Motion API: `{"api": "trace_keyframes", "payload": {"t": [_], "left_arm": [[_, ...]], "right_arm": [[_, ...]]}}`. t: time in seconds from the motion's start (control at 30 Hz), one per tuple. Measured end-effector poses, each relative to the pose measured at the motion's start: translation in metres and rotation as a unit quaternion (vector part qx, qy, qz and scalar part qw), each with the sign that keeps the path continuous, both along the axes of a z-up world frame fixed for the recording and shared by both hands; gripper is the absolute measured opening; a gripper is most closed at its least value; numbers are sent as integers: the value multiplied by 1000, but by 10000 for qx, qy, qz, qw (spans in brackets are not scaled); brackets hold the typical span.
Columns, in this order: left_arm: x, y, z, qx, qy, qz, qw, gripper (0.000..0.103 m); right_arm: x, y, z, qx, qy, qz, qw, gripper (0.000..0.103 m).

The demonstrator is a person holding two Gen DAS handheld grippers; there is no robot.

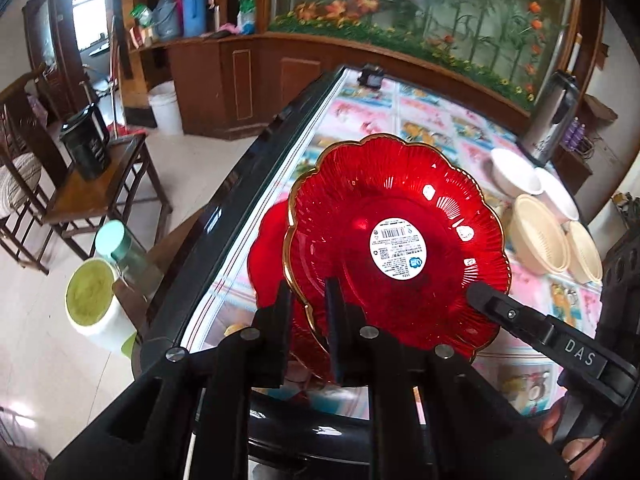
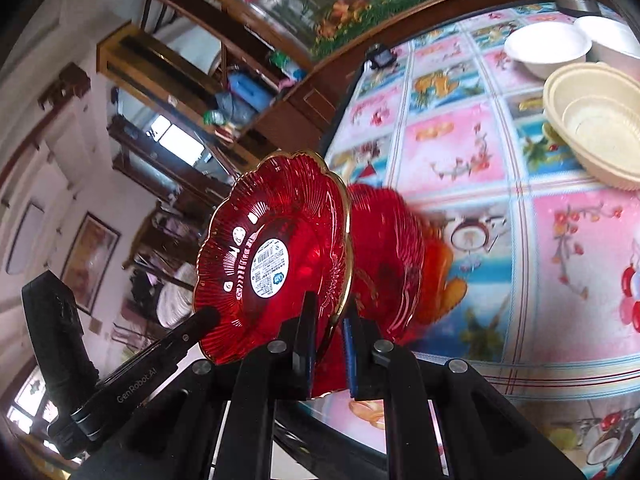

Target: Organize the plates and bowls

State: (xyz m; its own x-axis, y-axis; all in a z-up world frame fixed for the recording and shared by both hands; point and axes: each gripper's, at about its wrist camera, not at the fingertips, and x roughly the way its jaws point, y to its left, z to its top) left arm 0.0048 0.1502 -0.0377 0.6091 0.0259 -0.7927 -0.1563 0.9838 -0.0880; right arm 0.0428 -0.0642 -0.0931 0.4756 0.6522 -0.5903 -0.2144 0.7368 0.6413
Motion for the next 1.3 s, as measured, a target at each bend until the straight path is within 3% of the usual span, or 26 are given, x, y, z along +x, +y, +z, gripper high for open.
{"api": "trace_keyframes", "payload": {"t": [0.17,1.03,1.3], "left_arm": [[-2,-4,-8,116,1,17,9999,14],[4,2,-30,336,-58,70,9994,16],[5,-4,-33,680,-225,111,9974,18]], "right_arm": [[4,6,-13,-164,100,8,9998,11],[12,28,-21,-955,-141,37,9953,11],[13,34,-18,-1199,-347,56,9922,11]]}}
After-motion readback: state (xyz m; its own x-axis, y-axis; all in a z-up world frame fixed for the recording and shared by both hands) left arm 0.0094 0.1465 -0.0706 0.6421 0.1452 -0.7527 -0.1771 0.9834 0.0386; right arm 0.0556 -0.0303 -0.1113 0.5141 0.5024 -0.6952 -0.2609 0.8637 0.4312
